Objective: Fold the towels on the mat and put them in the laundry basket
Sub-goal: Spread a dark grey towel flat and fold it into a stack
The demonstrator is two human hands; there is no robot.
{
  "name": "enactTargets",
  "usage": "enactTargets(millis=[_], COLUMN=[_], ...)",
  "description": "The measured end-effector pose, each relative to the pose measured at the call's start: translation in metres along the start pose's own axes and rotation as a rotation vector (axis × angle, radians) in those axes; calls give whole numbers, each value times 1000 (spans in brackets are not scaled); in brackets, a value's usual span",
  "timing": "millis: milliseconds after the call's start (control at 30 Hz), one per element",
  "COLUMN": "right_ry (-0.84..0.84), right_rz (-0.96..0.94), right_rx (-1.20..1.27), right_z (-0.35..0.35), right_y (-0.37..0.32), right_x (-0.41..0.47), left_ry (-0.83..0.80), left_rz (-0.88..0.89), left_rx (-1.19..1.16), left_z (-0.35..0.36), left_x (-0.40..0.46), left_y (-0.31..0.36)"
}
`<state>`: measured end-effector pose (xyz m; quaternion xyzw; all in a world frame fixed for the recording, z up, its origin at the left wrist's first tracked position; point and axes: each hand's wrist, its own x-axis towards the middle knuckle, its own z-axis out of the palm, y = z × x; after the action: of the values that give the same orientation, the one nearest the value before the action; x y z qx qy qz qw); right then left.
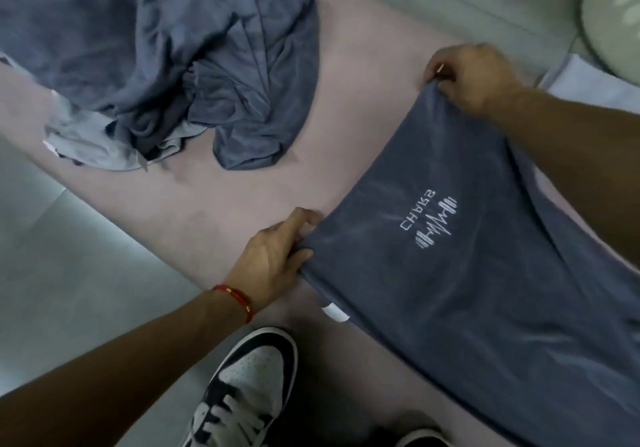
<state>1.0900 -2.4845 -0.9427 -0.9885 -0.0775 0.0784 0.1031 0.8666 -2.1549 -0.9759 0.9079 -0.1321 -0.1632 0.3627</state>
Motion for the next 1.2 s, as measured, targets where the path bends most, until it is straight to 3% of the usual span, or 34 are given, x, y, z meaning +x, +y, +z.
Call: enactTargets(millis=[100, 233, 433, 533, 667, 733, 833, 967, 1067, 1200], right_ry=[62, 20, 81, 130, 176, 163, -1, -178, -186, -60], right_rz=[-56, -89, 5, 47, -85, -200, -227, -292, -153, 299], right_rx=[112, 77, 116, 1, -189, -181, -192, -275, -277, -195], right_z=[-1, 8, 45, 57, 65, 73, 96, 108, 87, 42], right_y=[-3, -19, -44, -54, -75, -86, -89, -57, -5, 75], right_x=[15, 46, 71, 73, 38, -3, -94, -234, -320, -419], left_ry=[11, 77, 178, 165, 147, 110, -52, -193, -324, -463], left_rz=[1, -183, -318, -304, -169, 10, 301, 472, 694, 854], left_rx=[-74, -134, -160, -72, 415, 642, 762, 764, 801, 851], left_z=[-8, -14, -30, -34, -28, -26, -17, 20, 53, 94], left_x=[-7, -17, -16, -12, -11, -13, -4, 26, 53, 93], left_y=[-8, -30, -56, -61, -49, -34, -11, 36, 80, 150])
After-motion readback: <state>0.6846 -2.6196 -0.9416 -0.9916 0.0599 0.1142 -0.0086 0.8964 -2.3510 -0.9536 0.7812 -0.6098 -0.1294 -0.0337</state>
